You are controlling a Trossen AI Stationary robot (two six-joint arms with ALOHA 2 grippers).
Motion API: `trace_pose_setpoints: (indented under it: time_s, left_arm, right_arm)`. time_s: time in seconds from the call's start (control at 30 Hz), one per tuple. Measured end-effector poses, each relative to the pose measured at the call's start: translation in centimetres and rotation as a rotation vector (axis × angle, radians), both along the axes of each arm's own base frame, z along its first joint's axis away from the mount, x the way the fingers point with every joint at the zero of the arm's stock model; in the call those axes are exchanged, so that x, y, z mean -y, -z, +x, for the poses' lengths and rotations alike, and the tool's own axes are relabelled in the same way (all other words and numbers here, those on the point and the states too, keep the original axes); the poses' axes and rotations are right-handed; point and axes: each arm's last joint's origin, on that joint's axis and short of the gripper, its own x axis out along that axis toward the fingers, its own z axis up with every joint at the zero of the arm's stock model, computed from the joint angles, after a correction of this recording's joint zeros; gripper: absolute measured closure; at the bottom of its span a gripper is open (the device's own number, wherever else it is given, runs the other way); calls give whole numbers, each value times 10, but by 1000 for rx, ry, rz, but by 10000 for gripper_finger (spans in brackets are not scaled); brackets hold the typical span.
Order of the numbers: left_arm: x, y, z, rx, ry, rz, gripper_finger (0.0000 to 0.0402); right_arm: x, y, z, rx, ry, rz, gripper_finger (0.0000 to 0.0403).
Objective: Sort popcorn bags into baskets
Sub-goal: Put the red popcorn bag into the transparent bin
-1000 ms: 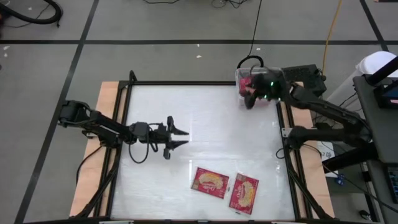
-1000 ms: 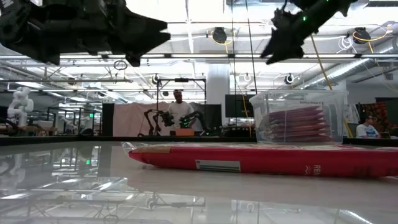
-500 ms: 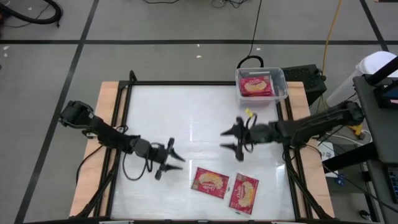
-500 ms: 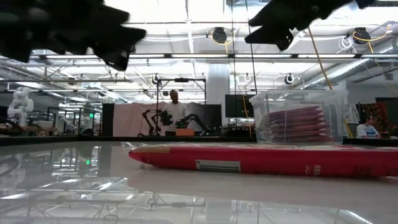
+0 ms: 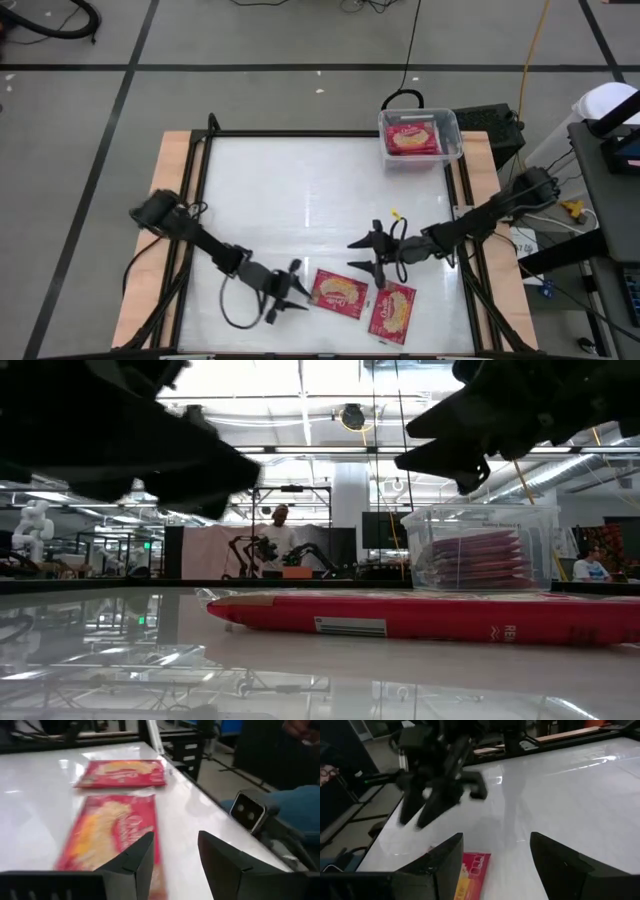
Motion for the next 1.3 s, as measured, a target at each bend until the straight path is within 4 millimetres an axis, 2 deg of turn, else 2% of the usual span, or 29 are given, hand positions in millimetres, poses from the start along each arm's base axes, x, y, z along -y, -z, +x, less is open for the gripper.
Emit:
trace_pose_setpoints:
  time_s: [0.13, 0.2, 0.3, 0.4, 0.53, 0.63, 0.7, 0.77, 0.87, 0.97, 1.13, 1.3]
  left_arm:
    - [15, 15, 21, -22, 40, -1, 267]
    - [17, 25, 26, -58, 41, 49, 279]
    - [9, 32, 34, -136, -21, 108, 297]
    - [-5, 31, 38, -178, -116, 148, 313]
    - [-28, 23, 41, -213, -265, 281, 328]
    - [-55, 9, 45, -207, -505, 371, 339]
    - [-73, -4, 47, -202, -599, 378, 346]
    - [-86, -17, 50, -185, -626, 346, 352]
    - [-95, -30, 45, -228, -595, 319, 361]
    - [-92, -38, 38, -289, -479, 270, 366]
    - [-65, -35, 30, -376, -144, 97, 366]
    - [-37, -16, 23, -426, -97, 91, 366]
  right_arm:
    - [-6, 6, 2, 10, -14, 8, 181]
    - [-8, 8, 2, 8, -22, 8, 181]
    - [-9, 8, 3, 13, -23, 15, 181]
    - [-9, 9, 3, 11, -19, 31, 181]
    - [-9, 9, 2, 5, -16, 27, 181]
    - [-7, 11, 2, -11, 46, 18, 181]
    - [-5, 15, 1, -36, 106, 32, 181]
    - [-3, 18, 0, -71, 152, 70, 181]
    - [-2, 24, -3, -127, 194, 144, 181]
    - [-1, 30, -5, -176, 219, 189, 181]
    - [-6, 36, -2, -211, 194, 196, 181]
    - [-9, 47, 19, -263, 160, 132, 181]
